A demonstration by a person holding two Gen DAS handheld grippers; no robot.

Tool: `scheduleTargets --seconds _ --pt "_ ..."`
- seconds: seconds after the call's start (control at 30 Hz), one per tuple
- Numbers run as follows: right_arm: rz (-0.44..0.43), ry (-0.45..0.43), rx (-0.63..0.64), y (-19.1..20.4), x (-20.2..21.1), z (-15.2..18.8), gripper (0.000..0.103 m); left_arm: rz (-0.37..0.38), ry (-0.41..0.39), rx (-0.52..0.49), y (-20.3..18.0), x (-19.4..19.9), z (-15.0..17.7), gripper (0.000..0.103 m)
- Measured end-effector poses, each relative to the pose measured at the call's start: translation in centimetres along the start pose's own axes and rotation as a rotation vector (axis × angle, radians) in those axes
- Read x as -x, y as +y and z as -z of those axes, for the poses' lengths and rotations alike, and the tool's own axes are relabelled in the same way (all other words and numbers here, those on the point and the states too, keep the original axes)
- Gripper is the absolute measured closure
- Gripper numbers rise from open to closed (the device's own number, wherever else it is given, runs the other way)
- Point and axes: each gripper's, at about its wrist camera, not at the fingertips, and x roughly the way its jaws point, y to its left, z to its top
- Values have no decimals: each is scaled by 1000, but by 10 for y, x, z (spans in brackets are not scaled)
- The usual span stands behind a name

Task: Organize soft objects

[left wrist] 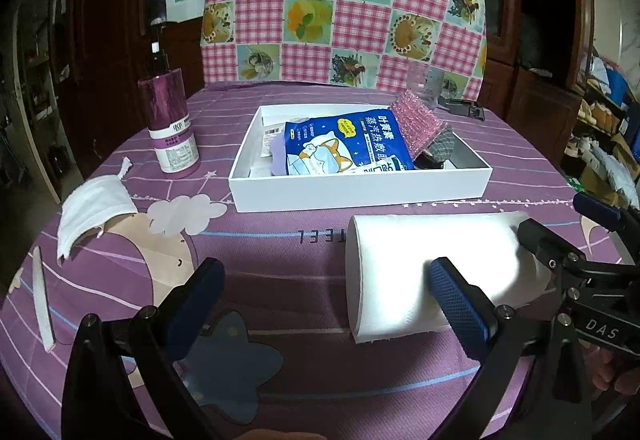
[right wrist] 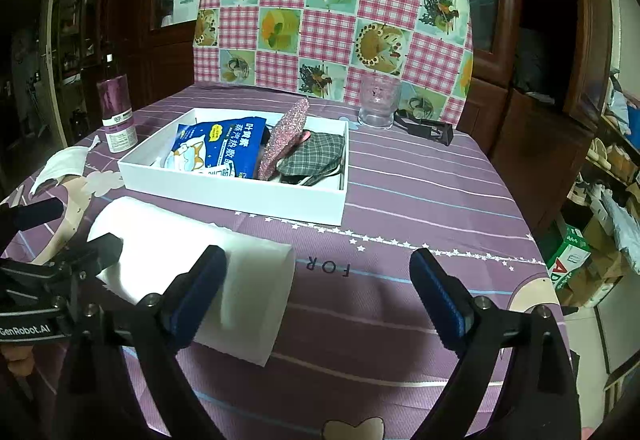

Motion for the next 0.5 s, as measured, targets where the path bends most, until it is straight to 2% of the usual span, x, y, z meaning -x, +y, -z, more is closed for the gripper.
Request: scheduleTargets --seconds 0.2,0.5 --pt "-2 1 -1 0 0 0 10 26 9 19 2 -1 0 0" --pt "-1 0 -1 0 0 0 10 22 8 17 1 0 1 0"
